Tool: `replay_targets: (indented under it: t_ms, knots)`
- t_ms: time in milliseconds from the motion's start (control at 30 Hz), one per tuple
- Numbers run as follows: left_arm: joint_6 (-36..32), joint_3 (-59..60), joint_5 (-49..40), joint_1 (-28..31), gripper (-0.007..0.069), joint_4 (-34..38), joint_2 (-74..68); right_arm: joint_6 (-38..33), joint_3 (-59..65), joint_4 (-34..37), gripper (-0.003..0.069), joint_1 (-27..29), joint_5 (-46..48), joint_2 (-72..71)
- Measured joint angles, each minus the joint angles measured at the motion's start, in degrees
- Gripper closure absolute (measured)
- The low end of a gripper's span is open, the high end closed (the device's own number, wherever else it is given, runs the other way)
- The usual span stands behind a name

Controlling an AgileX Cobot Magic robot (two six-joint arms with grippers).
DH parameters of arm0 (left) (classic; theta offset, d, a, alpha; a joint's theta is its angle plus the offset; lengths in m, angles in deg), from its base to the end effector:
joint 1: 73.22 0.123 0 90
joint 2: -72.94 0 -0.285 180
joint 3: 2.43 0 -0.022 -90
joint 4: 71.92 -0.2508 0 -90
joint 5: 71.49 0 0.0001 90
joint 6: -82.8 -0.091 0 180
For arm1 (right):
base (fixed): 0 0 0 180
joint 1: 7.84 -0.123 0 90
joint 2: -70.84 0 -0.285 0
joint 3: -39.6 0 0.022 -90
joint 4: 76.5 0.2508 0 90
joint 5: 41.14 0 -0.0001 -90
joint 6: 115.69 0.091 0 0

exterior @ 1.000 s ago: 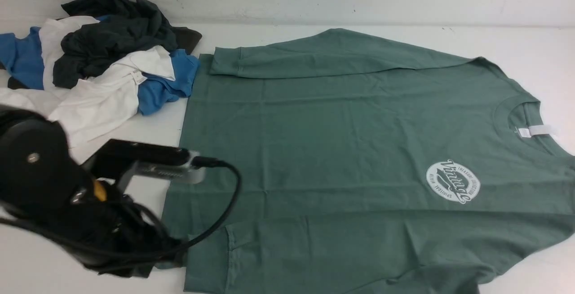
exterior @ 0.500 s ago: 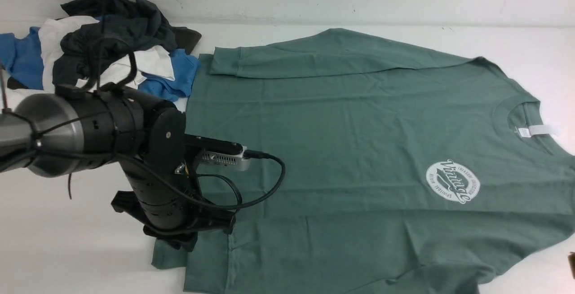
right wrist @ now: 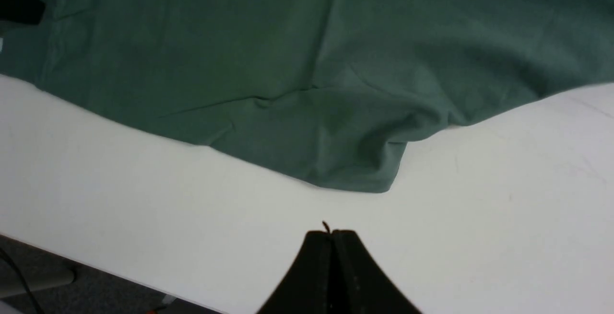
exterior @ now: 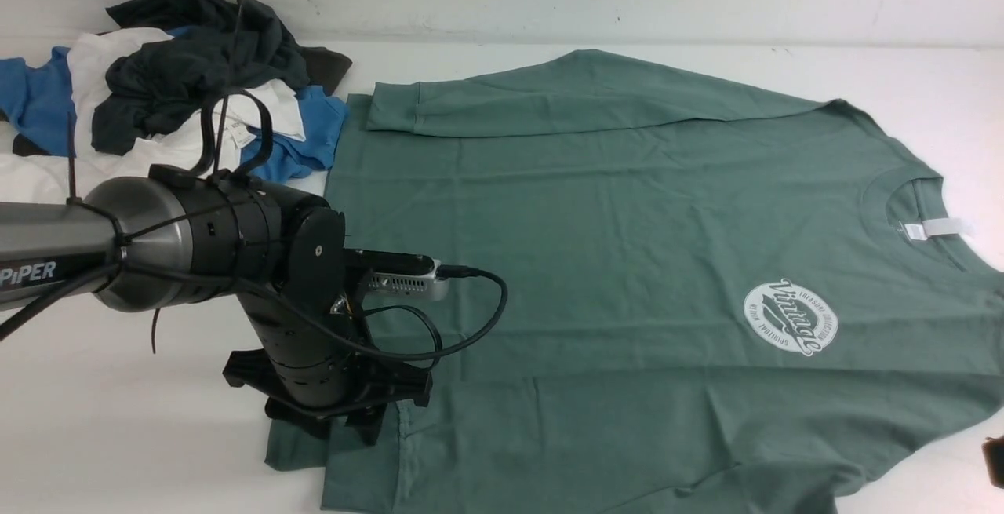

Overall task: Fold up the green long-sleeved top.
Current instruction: Use the left arm to clamp the cuff closest to it, then use the left arm to drag and place the cuff at the centered position on the left edge of the fabric

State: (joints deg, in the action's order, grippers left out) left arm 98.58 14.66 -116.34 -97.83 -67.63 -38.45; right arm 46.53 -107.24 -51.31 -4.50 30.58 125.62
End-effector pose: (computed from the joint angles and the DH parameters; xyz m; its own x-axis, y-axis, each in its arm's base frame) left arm 0.2931 -0.1395 0.1593 -0.9906 0.0993 -0.0944 0.1076 0.9903 -0.0875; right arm 0.1187 0.0299 0.3097 -0.8964 -0.0971 -0.4325 -0.2481 0.9185 0.3080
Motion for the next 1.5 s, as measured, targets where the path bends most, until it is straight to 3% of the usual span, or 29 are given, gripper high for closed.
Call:
replay_targets:
  t_ms: [100,167,200,300,567,833,1133,1500]
  knots:
    - [0.00,0.00,-0.05,0.00,0.0488,0.00,0.00,-0.16,0.00,0.06,0.0670,0.00,0.00,0.00]
    - [-0.06,0.00,-0.19,0.00,0.0527,0.00,0.00,-0.41,0.00,0.12,0.0670,0.00,0.00,0.00]
    - [-0.77,-0.11,-0.56,0.00,0.0585,0.00,0.00,-1.02,0.00,0.17,0.0670,0.00,0.00,0.00]
    - [-2.86,-1.04,-2.56,0.00,0.0619,0.06,0.00,-1.60,0.00,0.17,0.0670,0.00,0.00,0.00]
    - [-6.11,-9.04,-11.24,0.00,0.0625,-0.36,4.63,-1.86,0.00,0.21,0.0670,0.00,0.00,0.00]
    - [-7.56,-29.31,-14.15,-0.06,0.0625,-6.21,8.14,-2.10,0.00,0.27,0.0670,0.00,-1.45,0.00]
    - [-7.56,-50.20,-14.14,2.60,0.0625,-12.00,-4.84,-2.21,0.00,1.46,0.0670,0.00,-4.34,0.00]
    - [-7.56,-53.73,-13.33,3.74,0.0625,-22.01,-19.74,-2.25,0.00,1.53,0.0670,0.00,-4.34,0.00]
